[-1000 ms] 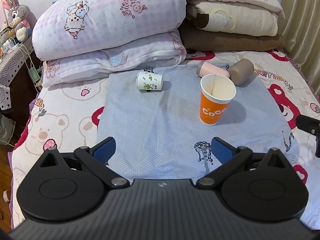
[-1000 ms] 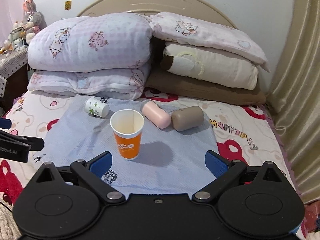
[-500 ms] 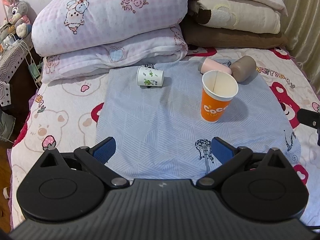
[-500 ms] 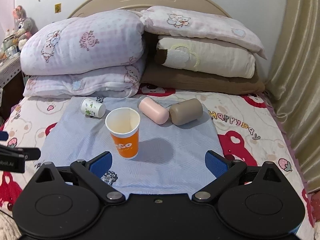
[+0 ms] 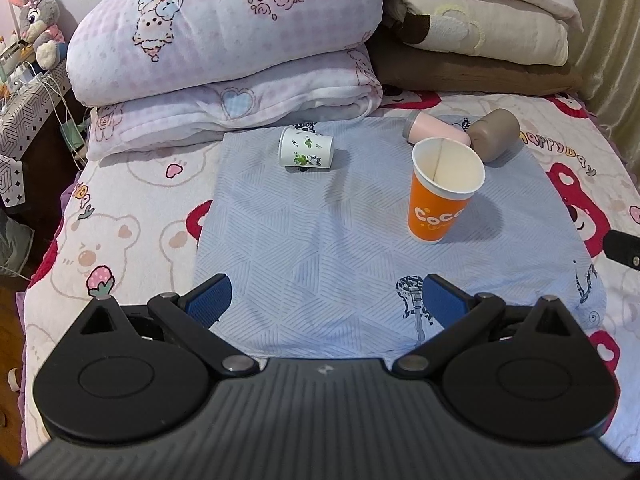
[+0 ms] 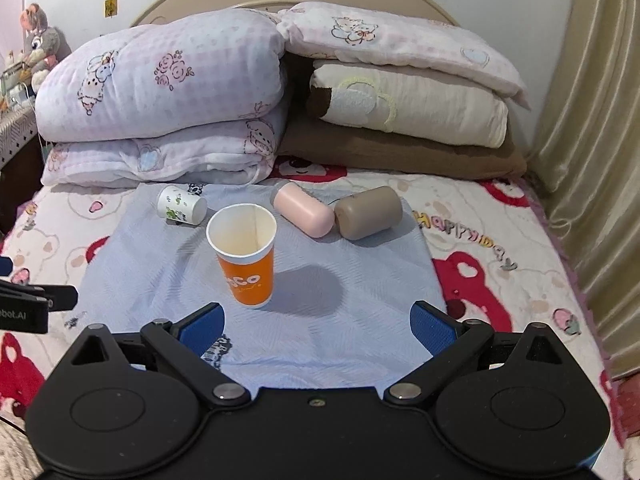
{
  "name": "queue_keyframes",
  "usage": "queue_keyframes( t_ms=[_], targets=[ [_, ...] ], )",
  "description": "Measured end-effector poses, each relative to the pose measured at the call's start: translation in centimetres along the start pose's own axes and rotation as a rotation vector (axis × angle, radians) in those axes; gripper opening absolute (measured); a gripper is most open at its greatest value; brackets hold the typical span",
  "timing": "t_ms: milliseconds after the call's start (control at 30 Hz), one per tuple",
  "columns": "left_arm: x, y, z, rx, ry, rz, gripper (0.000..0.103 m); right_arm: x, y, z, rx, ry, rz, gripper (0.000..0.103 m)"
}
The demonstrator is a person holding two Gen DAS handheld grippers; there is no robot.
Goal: Flip cup upright
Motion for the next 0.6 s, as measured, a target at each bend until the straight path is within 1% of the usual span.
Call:
queue_keyframes(
  t_ms=[600],
  targets=[
    [-0.58,-0.03,-0.08,-0.002,0.008,-0.016,0.103,0.28,0.13,-0.11,-0.001,0.008,0.008,0.101]
  ],
)
Point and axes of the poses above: each gripper's, at about its wrist camera, not at the fingertips, and z roughly the way its jaws point, x to its right, y to its underside, the point moved 6 cm from there along z, roughly the way its jaws point, and after that the axes turned 11 degrees about -y, right-handed, at the moved point
